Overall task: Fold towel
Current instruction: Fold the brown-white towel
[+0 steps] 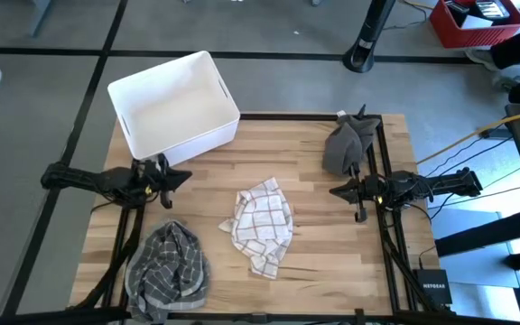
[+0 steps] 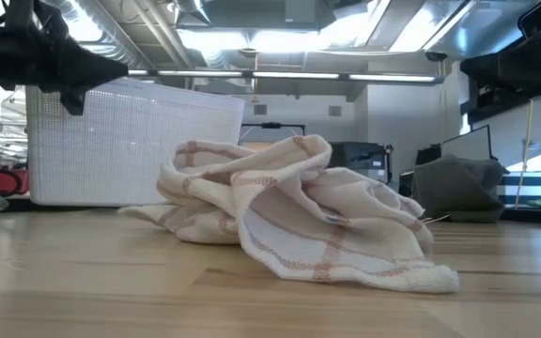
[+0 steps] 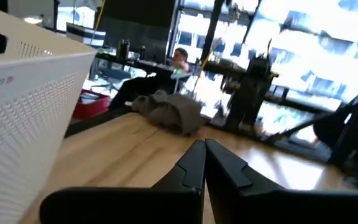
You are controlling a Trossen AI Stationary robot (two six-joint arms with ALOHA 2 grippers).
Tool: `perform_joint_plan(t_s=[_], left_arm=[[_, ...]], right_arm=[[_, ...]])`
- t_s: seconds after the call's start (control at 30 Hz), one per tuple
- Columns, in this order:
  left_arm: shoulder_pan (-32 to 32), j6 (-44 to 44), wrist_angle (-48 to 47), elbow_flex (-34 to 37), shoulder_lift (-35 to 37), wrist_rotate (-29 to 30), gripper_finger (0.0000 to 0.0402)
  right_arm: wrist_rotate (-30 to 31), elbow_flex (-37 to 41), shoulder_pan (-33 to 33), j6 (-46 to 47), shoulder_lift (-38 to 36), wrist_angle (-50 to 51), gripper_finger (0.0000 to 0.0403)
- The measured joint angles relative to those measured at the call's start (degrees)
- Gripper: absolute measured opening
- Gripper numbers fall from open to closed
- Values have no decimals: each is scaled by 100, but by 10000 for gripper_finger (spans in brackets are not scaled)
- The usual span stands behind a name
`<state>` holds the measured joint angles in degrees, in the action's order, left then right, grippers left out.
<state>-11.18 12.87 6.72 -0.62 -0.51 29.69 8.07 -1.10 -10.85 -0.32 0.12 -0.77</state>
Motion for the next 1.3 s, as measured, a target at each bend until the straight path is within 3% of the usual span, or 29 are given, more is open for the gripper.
perform_joint_plan(t_s=[0.07, 0.17, 0.3, 0.47, 0.7, 0.9, 1.07, 1.3], left_arm=[[0, 120, 231, -2, -2, 5, 1], [29, -398, 796, -1, -1, -45, 1], [23, -859, 1096, 0, 0, -644, 1], [22, -177, 713, -2, 0, -800, 1], [-58, 1200, -657, -449, -2, -1110, 1], [-342, 1017, -811, -1056, -303, -1300, 1], [-562, 62, -695, -2050, -1414, -1297, 1], [-725, -979, -879, -3566, -4186, -1295, 0]], right_arm=[[11, 4, -2, -1, 2, -65, 5], [100, 26, 0, -1, 2, -271, 5], [210, 26, 0, 82, -2, -673, 5], [203, 24, 0, 151, 0, -540, 5], [285, 13, 0, 141, 2, -188, 5], [270, 4, 0, 326, 50, -132, 5], [203, 11, -7, 346, 52, -454, 5], [200, 5, -6, 469, 284, -1022, 5]])
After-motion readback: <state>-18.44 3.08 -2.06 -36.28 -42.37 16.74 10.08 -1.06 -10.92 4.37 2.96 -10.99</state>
